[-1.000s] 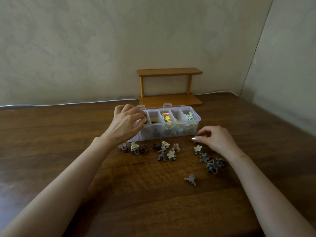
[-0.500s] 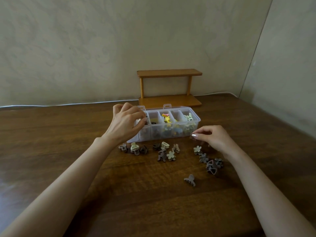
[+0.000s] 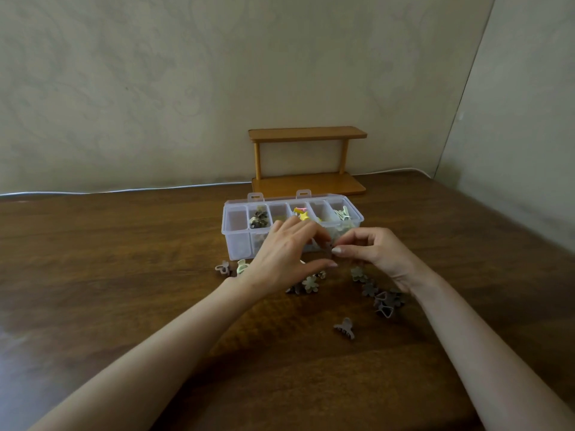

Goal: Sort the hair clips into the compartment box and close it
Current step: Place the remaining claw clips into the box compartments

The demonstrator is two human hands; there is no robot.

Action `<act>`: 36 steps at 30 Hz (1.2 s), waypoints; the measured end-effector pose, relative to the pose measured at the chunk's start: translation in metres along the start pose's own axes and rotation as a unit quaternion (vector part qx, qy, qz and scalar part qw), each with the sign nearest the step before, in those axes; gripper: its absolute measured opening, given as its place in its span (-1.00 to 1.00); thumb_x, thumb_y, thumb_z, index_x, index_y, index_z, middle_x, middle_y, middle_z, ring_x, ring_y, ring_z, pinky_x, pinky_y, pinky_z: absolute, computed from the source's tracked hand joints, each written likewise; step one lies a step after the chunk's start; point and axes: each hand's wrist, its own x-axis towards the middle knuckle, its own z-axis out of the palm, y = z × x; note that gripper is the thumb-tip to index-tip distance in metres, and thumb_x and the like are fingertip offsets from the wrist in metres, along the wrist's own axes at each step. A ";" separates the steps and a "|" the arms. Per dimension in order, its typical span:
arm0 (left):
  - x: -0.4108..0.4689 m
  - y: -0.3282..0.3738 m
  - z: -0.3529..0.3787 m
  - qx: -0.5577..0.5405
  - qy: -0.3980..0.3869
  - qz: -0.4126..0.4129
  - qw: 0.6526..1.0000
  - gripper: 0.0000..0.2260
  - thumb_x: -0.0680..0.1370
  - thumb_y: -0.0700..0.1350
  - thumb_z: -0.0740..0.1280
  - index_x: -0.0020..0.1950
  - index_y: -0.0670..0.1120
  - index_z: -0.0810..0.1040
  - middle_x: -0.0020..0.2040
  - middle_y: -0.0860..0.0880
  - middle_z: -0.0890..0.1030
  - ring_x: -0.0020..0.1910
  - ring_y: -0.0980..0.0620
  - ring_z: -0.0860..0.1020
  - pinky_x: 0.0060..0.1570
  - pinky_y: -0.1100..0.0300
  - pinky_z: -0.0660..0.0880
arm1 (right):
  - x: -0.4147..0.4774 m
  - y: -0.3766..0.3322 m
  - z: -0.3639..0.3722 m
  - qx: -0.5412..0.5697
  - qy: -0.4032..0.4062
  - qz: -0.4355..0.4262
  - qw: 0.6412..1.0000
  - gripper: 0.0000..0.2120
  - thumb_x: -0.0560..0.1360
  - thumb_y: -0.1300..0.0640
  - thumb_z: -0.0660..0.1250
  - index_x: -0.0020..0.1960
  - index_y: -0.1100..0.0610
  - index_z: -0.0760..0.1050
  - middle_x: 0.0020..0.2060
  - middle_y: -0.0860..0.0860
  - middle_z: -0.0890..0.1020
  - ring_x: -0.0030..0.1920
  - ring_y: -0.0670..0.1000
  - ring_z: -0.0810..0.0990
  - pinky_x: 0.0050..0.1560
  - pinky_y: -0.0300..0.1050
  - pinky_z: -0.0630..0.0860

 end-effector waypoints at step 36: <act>-0.018 -0.098 -0.058 0.102 0.098 -0.274 0.951 -0.88 0.48 -0.02 0.37 -0.02 0.00 0.59 -0.03 0.03 0.54 0.00 0.03 0.42 -0.06 0.12 0.24 | 0.003 0.010 -0.018 -0.304 -0.022 0.073 0.949 -0.85 0.41 0.03 0.43 -0.03 -0.04 0.56 -0.03 -0.15 0.54 0.02 -0.18 0.47 -0.14 -0.30 0.35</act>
